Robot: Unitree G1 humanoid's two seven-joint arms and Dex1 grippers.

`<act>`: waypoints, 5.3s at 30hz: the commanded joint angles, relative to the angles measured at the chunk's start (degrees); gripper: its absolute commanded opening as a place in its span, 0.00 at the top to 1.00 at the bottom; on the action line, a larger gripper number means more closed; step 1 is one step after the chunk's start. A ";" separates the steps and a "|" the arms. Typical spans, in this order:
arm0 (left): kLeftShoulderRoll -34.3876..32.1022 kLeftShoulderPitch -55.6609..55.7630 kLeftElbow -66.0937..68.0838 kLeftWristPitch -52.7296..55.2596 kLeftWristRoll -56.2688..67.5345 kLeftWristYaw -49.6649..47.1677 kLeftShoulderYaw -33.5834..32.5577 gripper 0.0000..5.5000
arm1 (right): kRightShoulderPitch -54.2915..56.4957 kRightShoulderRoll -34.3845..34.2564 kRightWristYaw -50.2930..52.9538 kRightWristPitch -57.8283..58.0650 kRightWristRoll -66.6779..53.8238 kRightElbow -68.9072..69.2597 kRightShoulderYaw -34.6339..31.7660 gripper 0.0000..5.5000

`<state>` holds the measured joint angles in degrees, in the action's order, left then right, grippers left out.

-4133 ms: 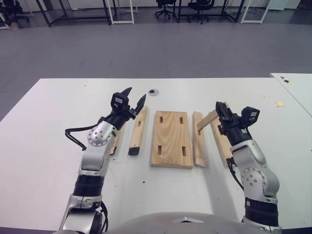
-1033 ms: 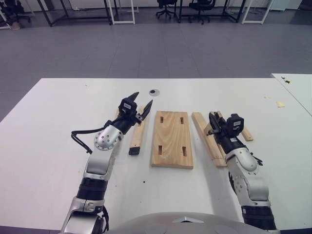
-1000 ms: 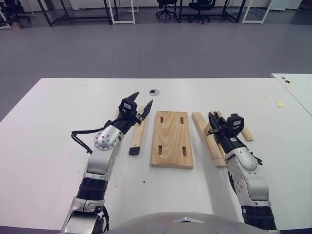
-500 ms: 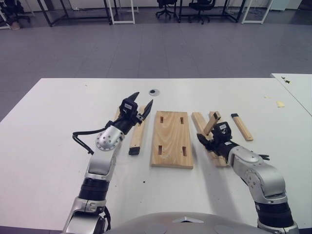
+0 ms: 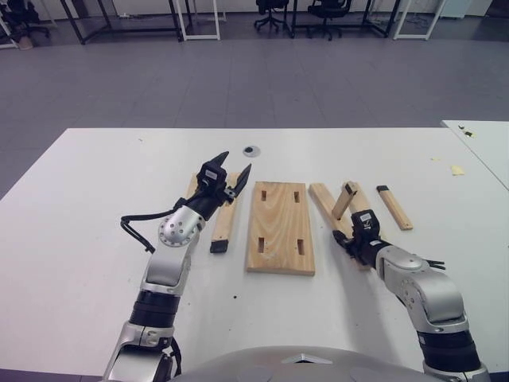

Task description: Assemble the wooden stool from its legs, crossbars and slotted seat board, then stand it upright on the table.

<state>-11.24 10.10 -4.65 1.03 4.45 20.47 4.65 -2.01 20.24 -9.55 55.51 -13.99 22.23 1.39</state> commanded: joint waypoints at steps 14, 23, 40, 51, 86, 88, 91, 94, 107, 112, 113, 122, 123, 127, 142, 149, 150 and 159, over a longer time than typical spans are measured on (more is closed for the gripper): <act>13.78 8.95 -9.40 42.59 57.71 -11.86 -16.14 0.47 | 14.45 4.56 -18.67 -18.24 -1.07 11.36 8.76 0.63; 11.73 8.12 -10.00 40.83 57.66 -10.94 -16.20 0.73 | 13.26 5.35 -21.75 -21.34 -0.65 9.57 9.23 0.63; 3.74 -8.59 -36.45 44.42 57.63 -34.89 -21.22 0.82 | -1.95 14.19 -24.87 -23.37 1.87 8.82 6.02 0.43; 7.34 -20.37 -39.65 38.26 52.25 -38.93 -15.14 0.82 | -4.08 9.24 -15.98 -21.98 8.08 1.67 6.29 0.43; 15.26 -26.22 -42.06 20.25 10.19 -43.85 13.79 0.82 | -4.28 15.90 -23.19 -15.58 9.56 3.97 12.82 0.43; 14.36 -26.35 -43.06 20.03 8.45 -43.50 15.34 0.82 | -4.50 16.22 -23.38 -15.33 9.54 4.30 12.63 0.43; 15.02 -26.72 -43.76 19.13 7.54 -43.73 16.32 0.82 | -4.42 16.69 -23.73 -15.13 9.41 4.48 12.66 0.43; 16.02 -27.49 -43.69 18.11 7.45 -44.35 16.69 0.82 | -4.24 17.12 -24.12 -14.95 9.36 4.66 12.82 0.43; 18.19 -28.07 -42.08 15.35 5.94 -45.73 24.08 0.82 | -3.46 18.17 -25.77 -12.94 9.15 5.78 14.10 0.43; 18.58 -27.35 -43.84 11.78 9.56 -45.46 22.97 0.82 | -3.37 17.25 -25.10 -13.17 9.46 5.18 14.31 0.43; 18.48 -27.58 -44.20 11.31 10.48 -45.50 23.07 0.82 | -3.62 17.22 -24.91 -13.30 9.49 5.16 14.21 0.43; 15.31 -32.66 -42.06 9.02 14.06 -45.01 21.72 0.82 | -3.65 17.78 -24.62 -14.13 9.61 4.11 13.43 0.43; 15.04 -33.04 -41.58 8.69 13.26 -45.12 21.55 0.82 | -3.56 17.76 -24.61 -14.06 9.55 4.15 13.33 0.43; 14.42 -33.49 -38.92 7.62 9.58 -45.15 22.93 0.82 | -3.82 17.65 -24.48 -14.33 9.59 4.05 13.26 0.43; 11.30 -36.21 -40.28 9.29 12.26 -40.89 21.74 0.82 | -4.14 16.77 -23.46 -14.18 9.26 3.83 12.72 0.43; 10.55 -31.89 -37.73 14.38 2.07 -42.09 26.97 0.82 | -3.05 16.92 -23.67 -13.85 9.49 4.24 13.35 0.43; 10.34 -30.61 -37.14 15.98 0.25 -42.01 28.14 0.82 | -2.72 17.16 -23.78 -13.85 9.70 4.49 13.52 0.43; 12.94 -30.62 -31.95 20.27 -0.63 -43.17 32.29 0.82 | 1.12 17.77 -25.24 -13.28 9.66 4.51 13.78 0.43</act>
<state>-5.10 -15.59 -43.10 16.77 3.83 -21.05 29.23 -2.27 37.28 -34.18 41.99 -4.46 27.16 15.49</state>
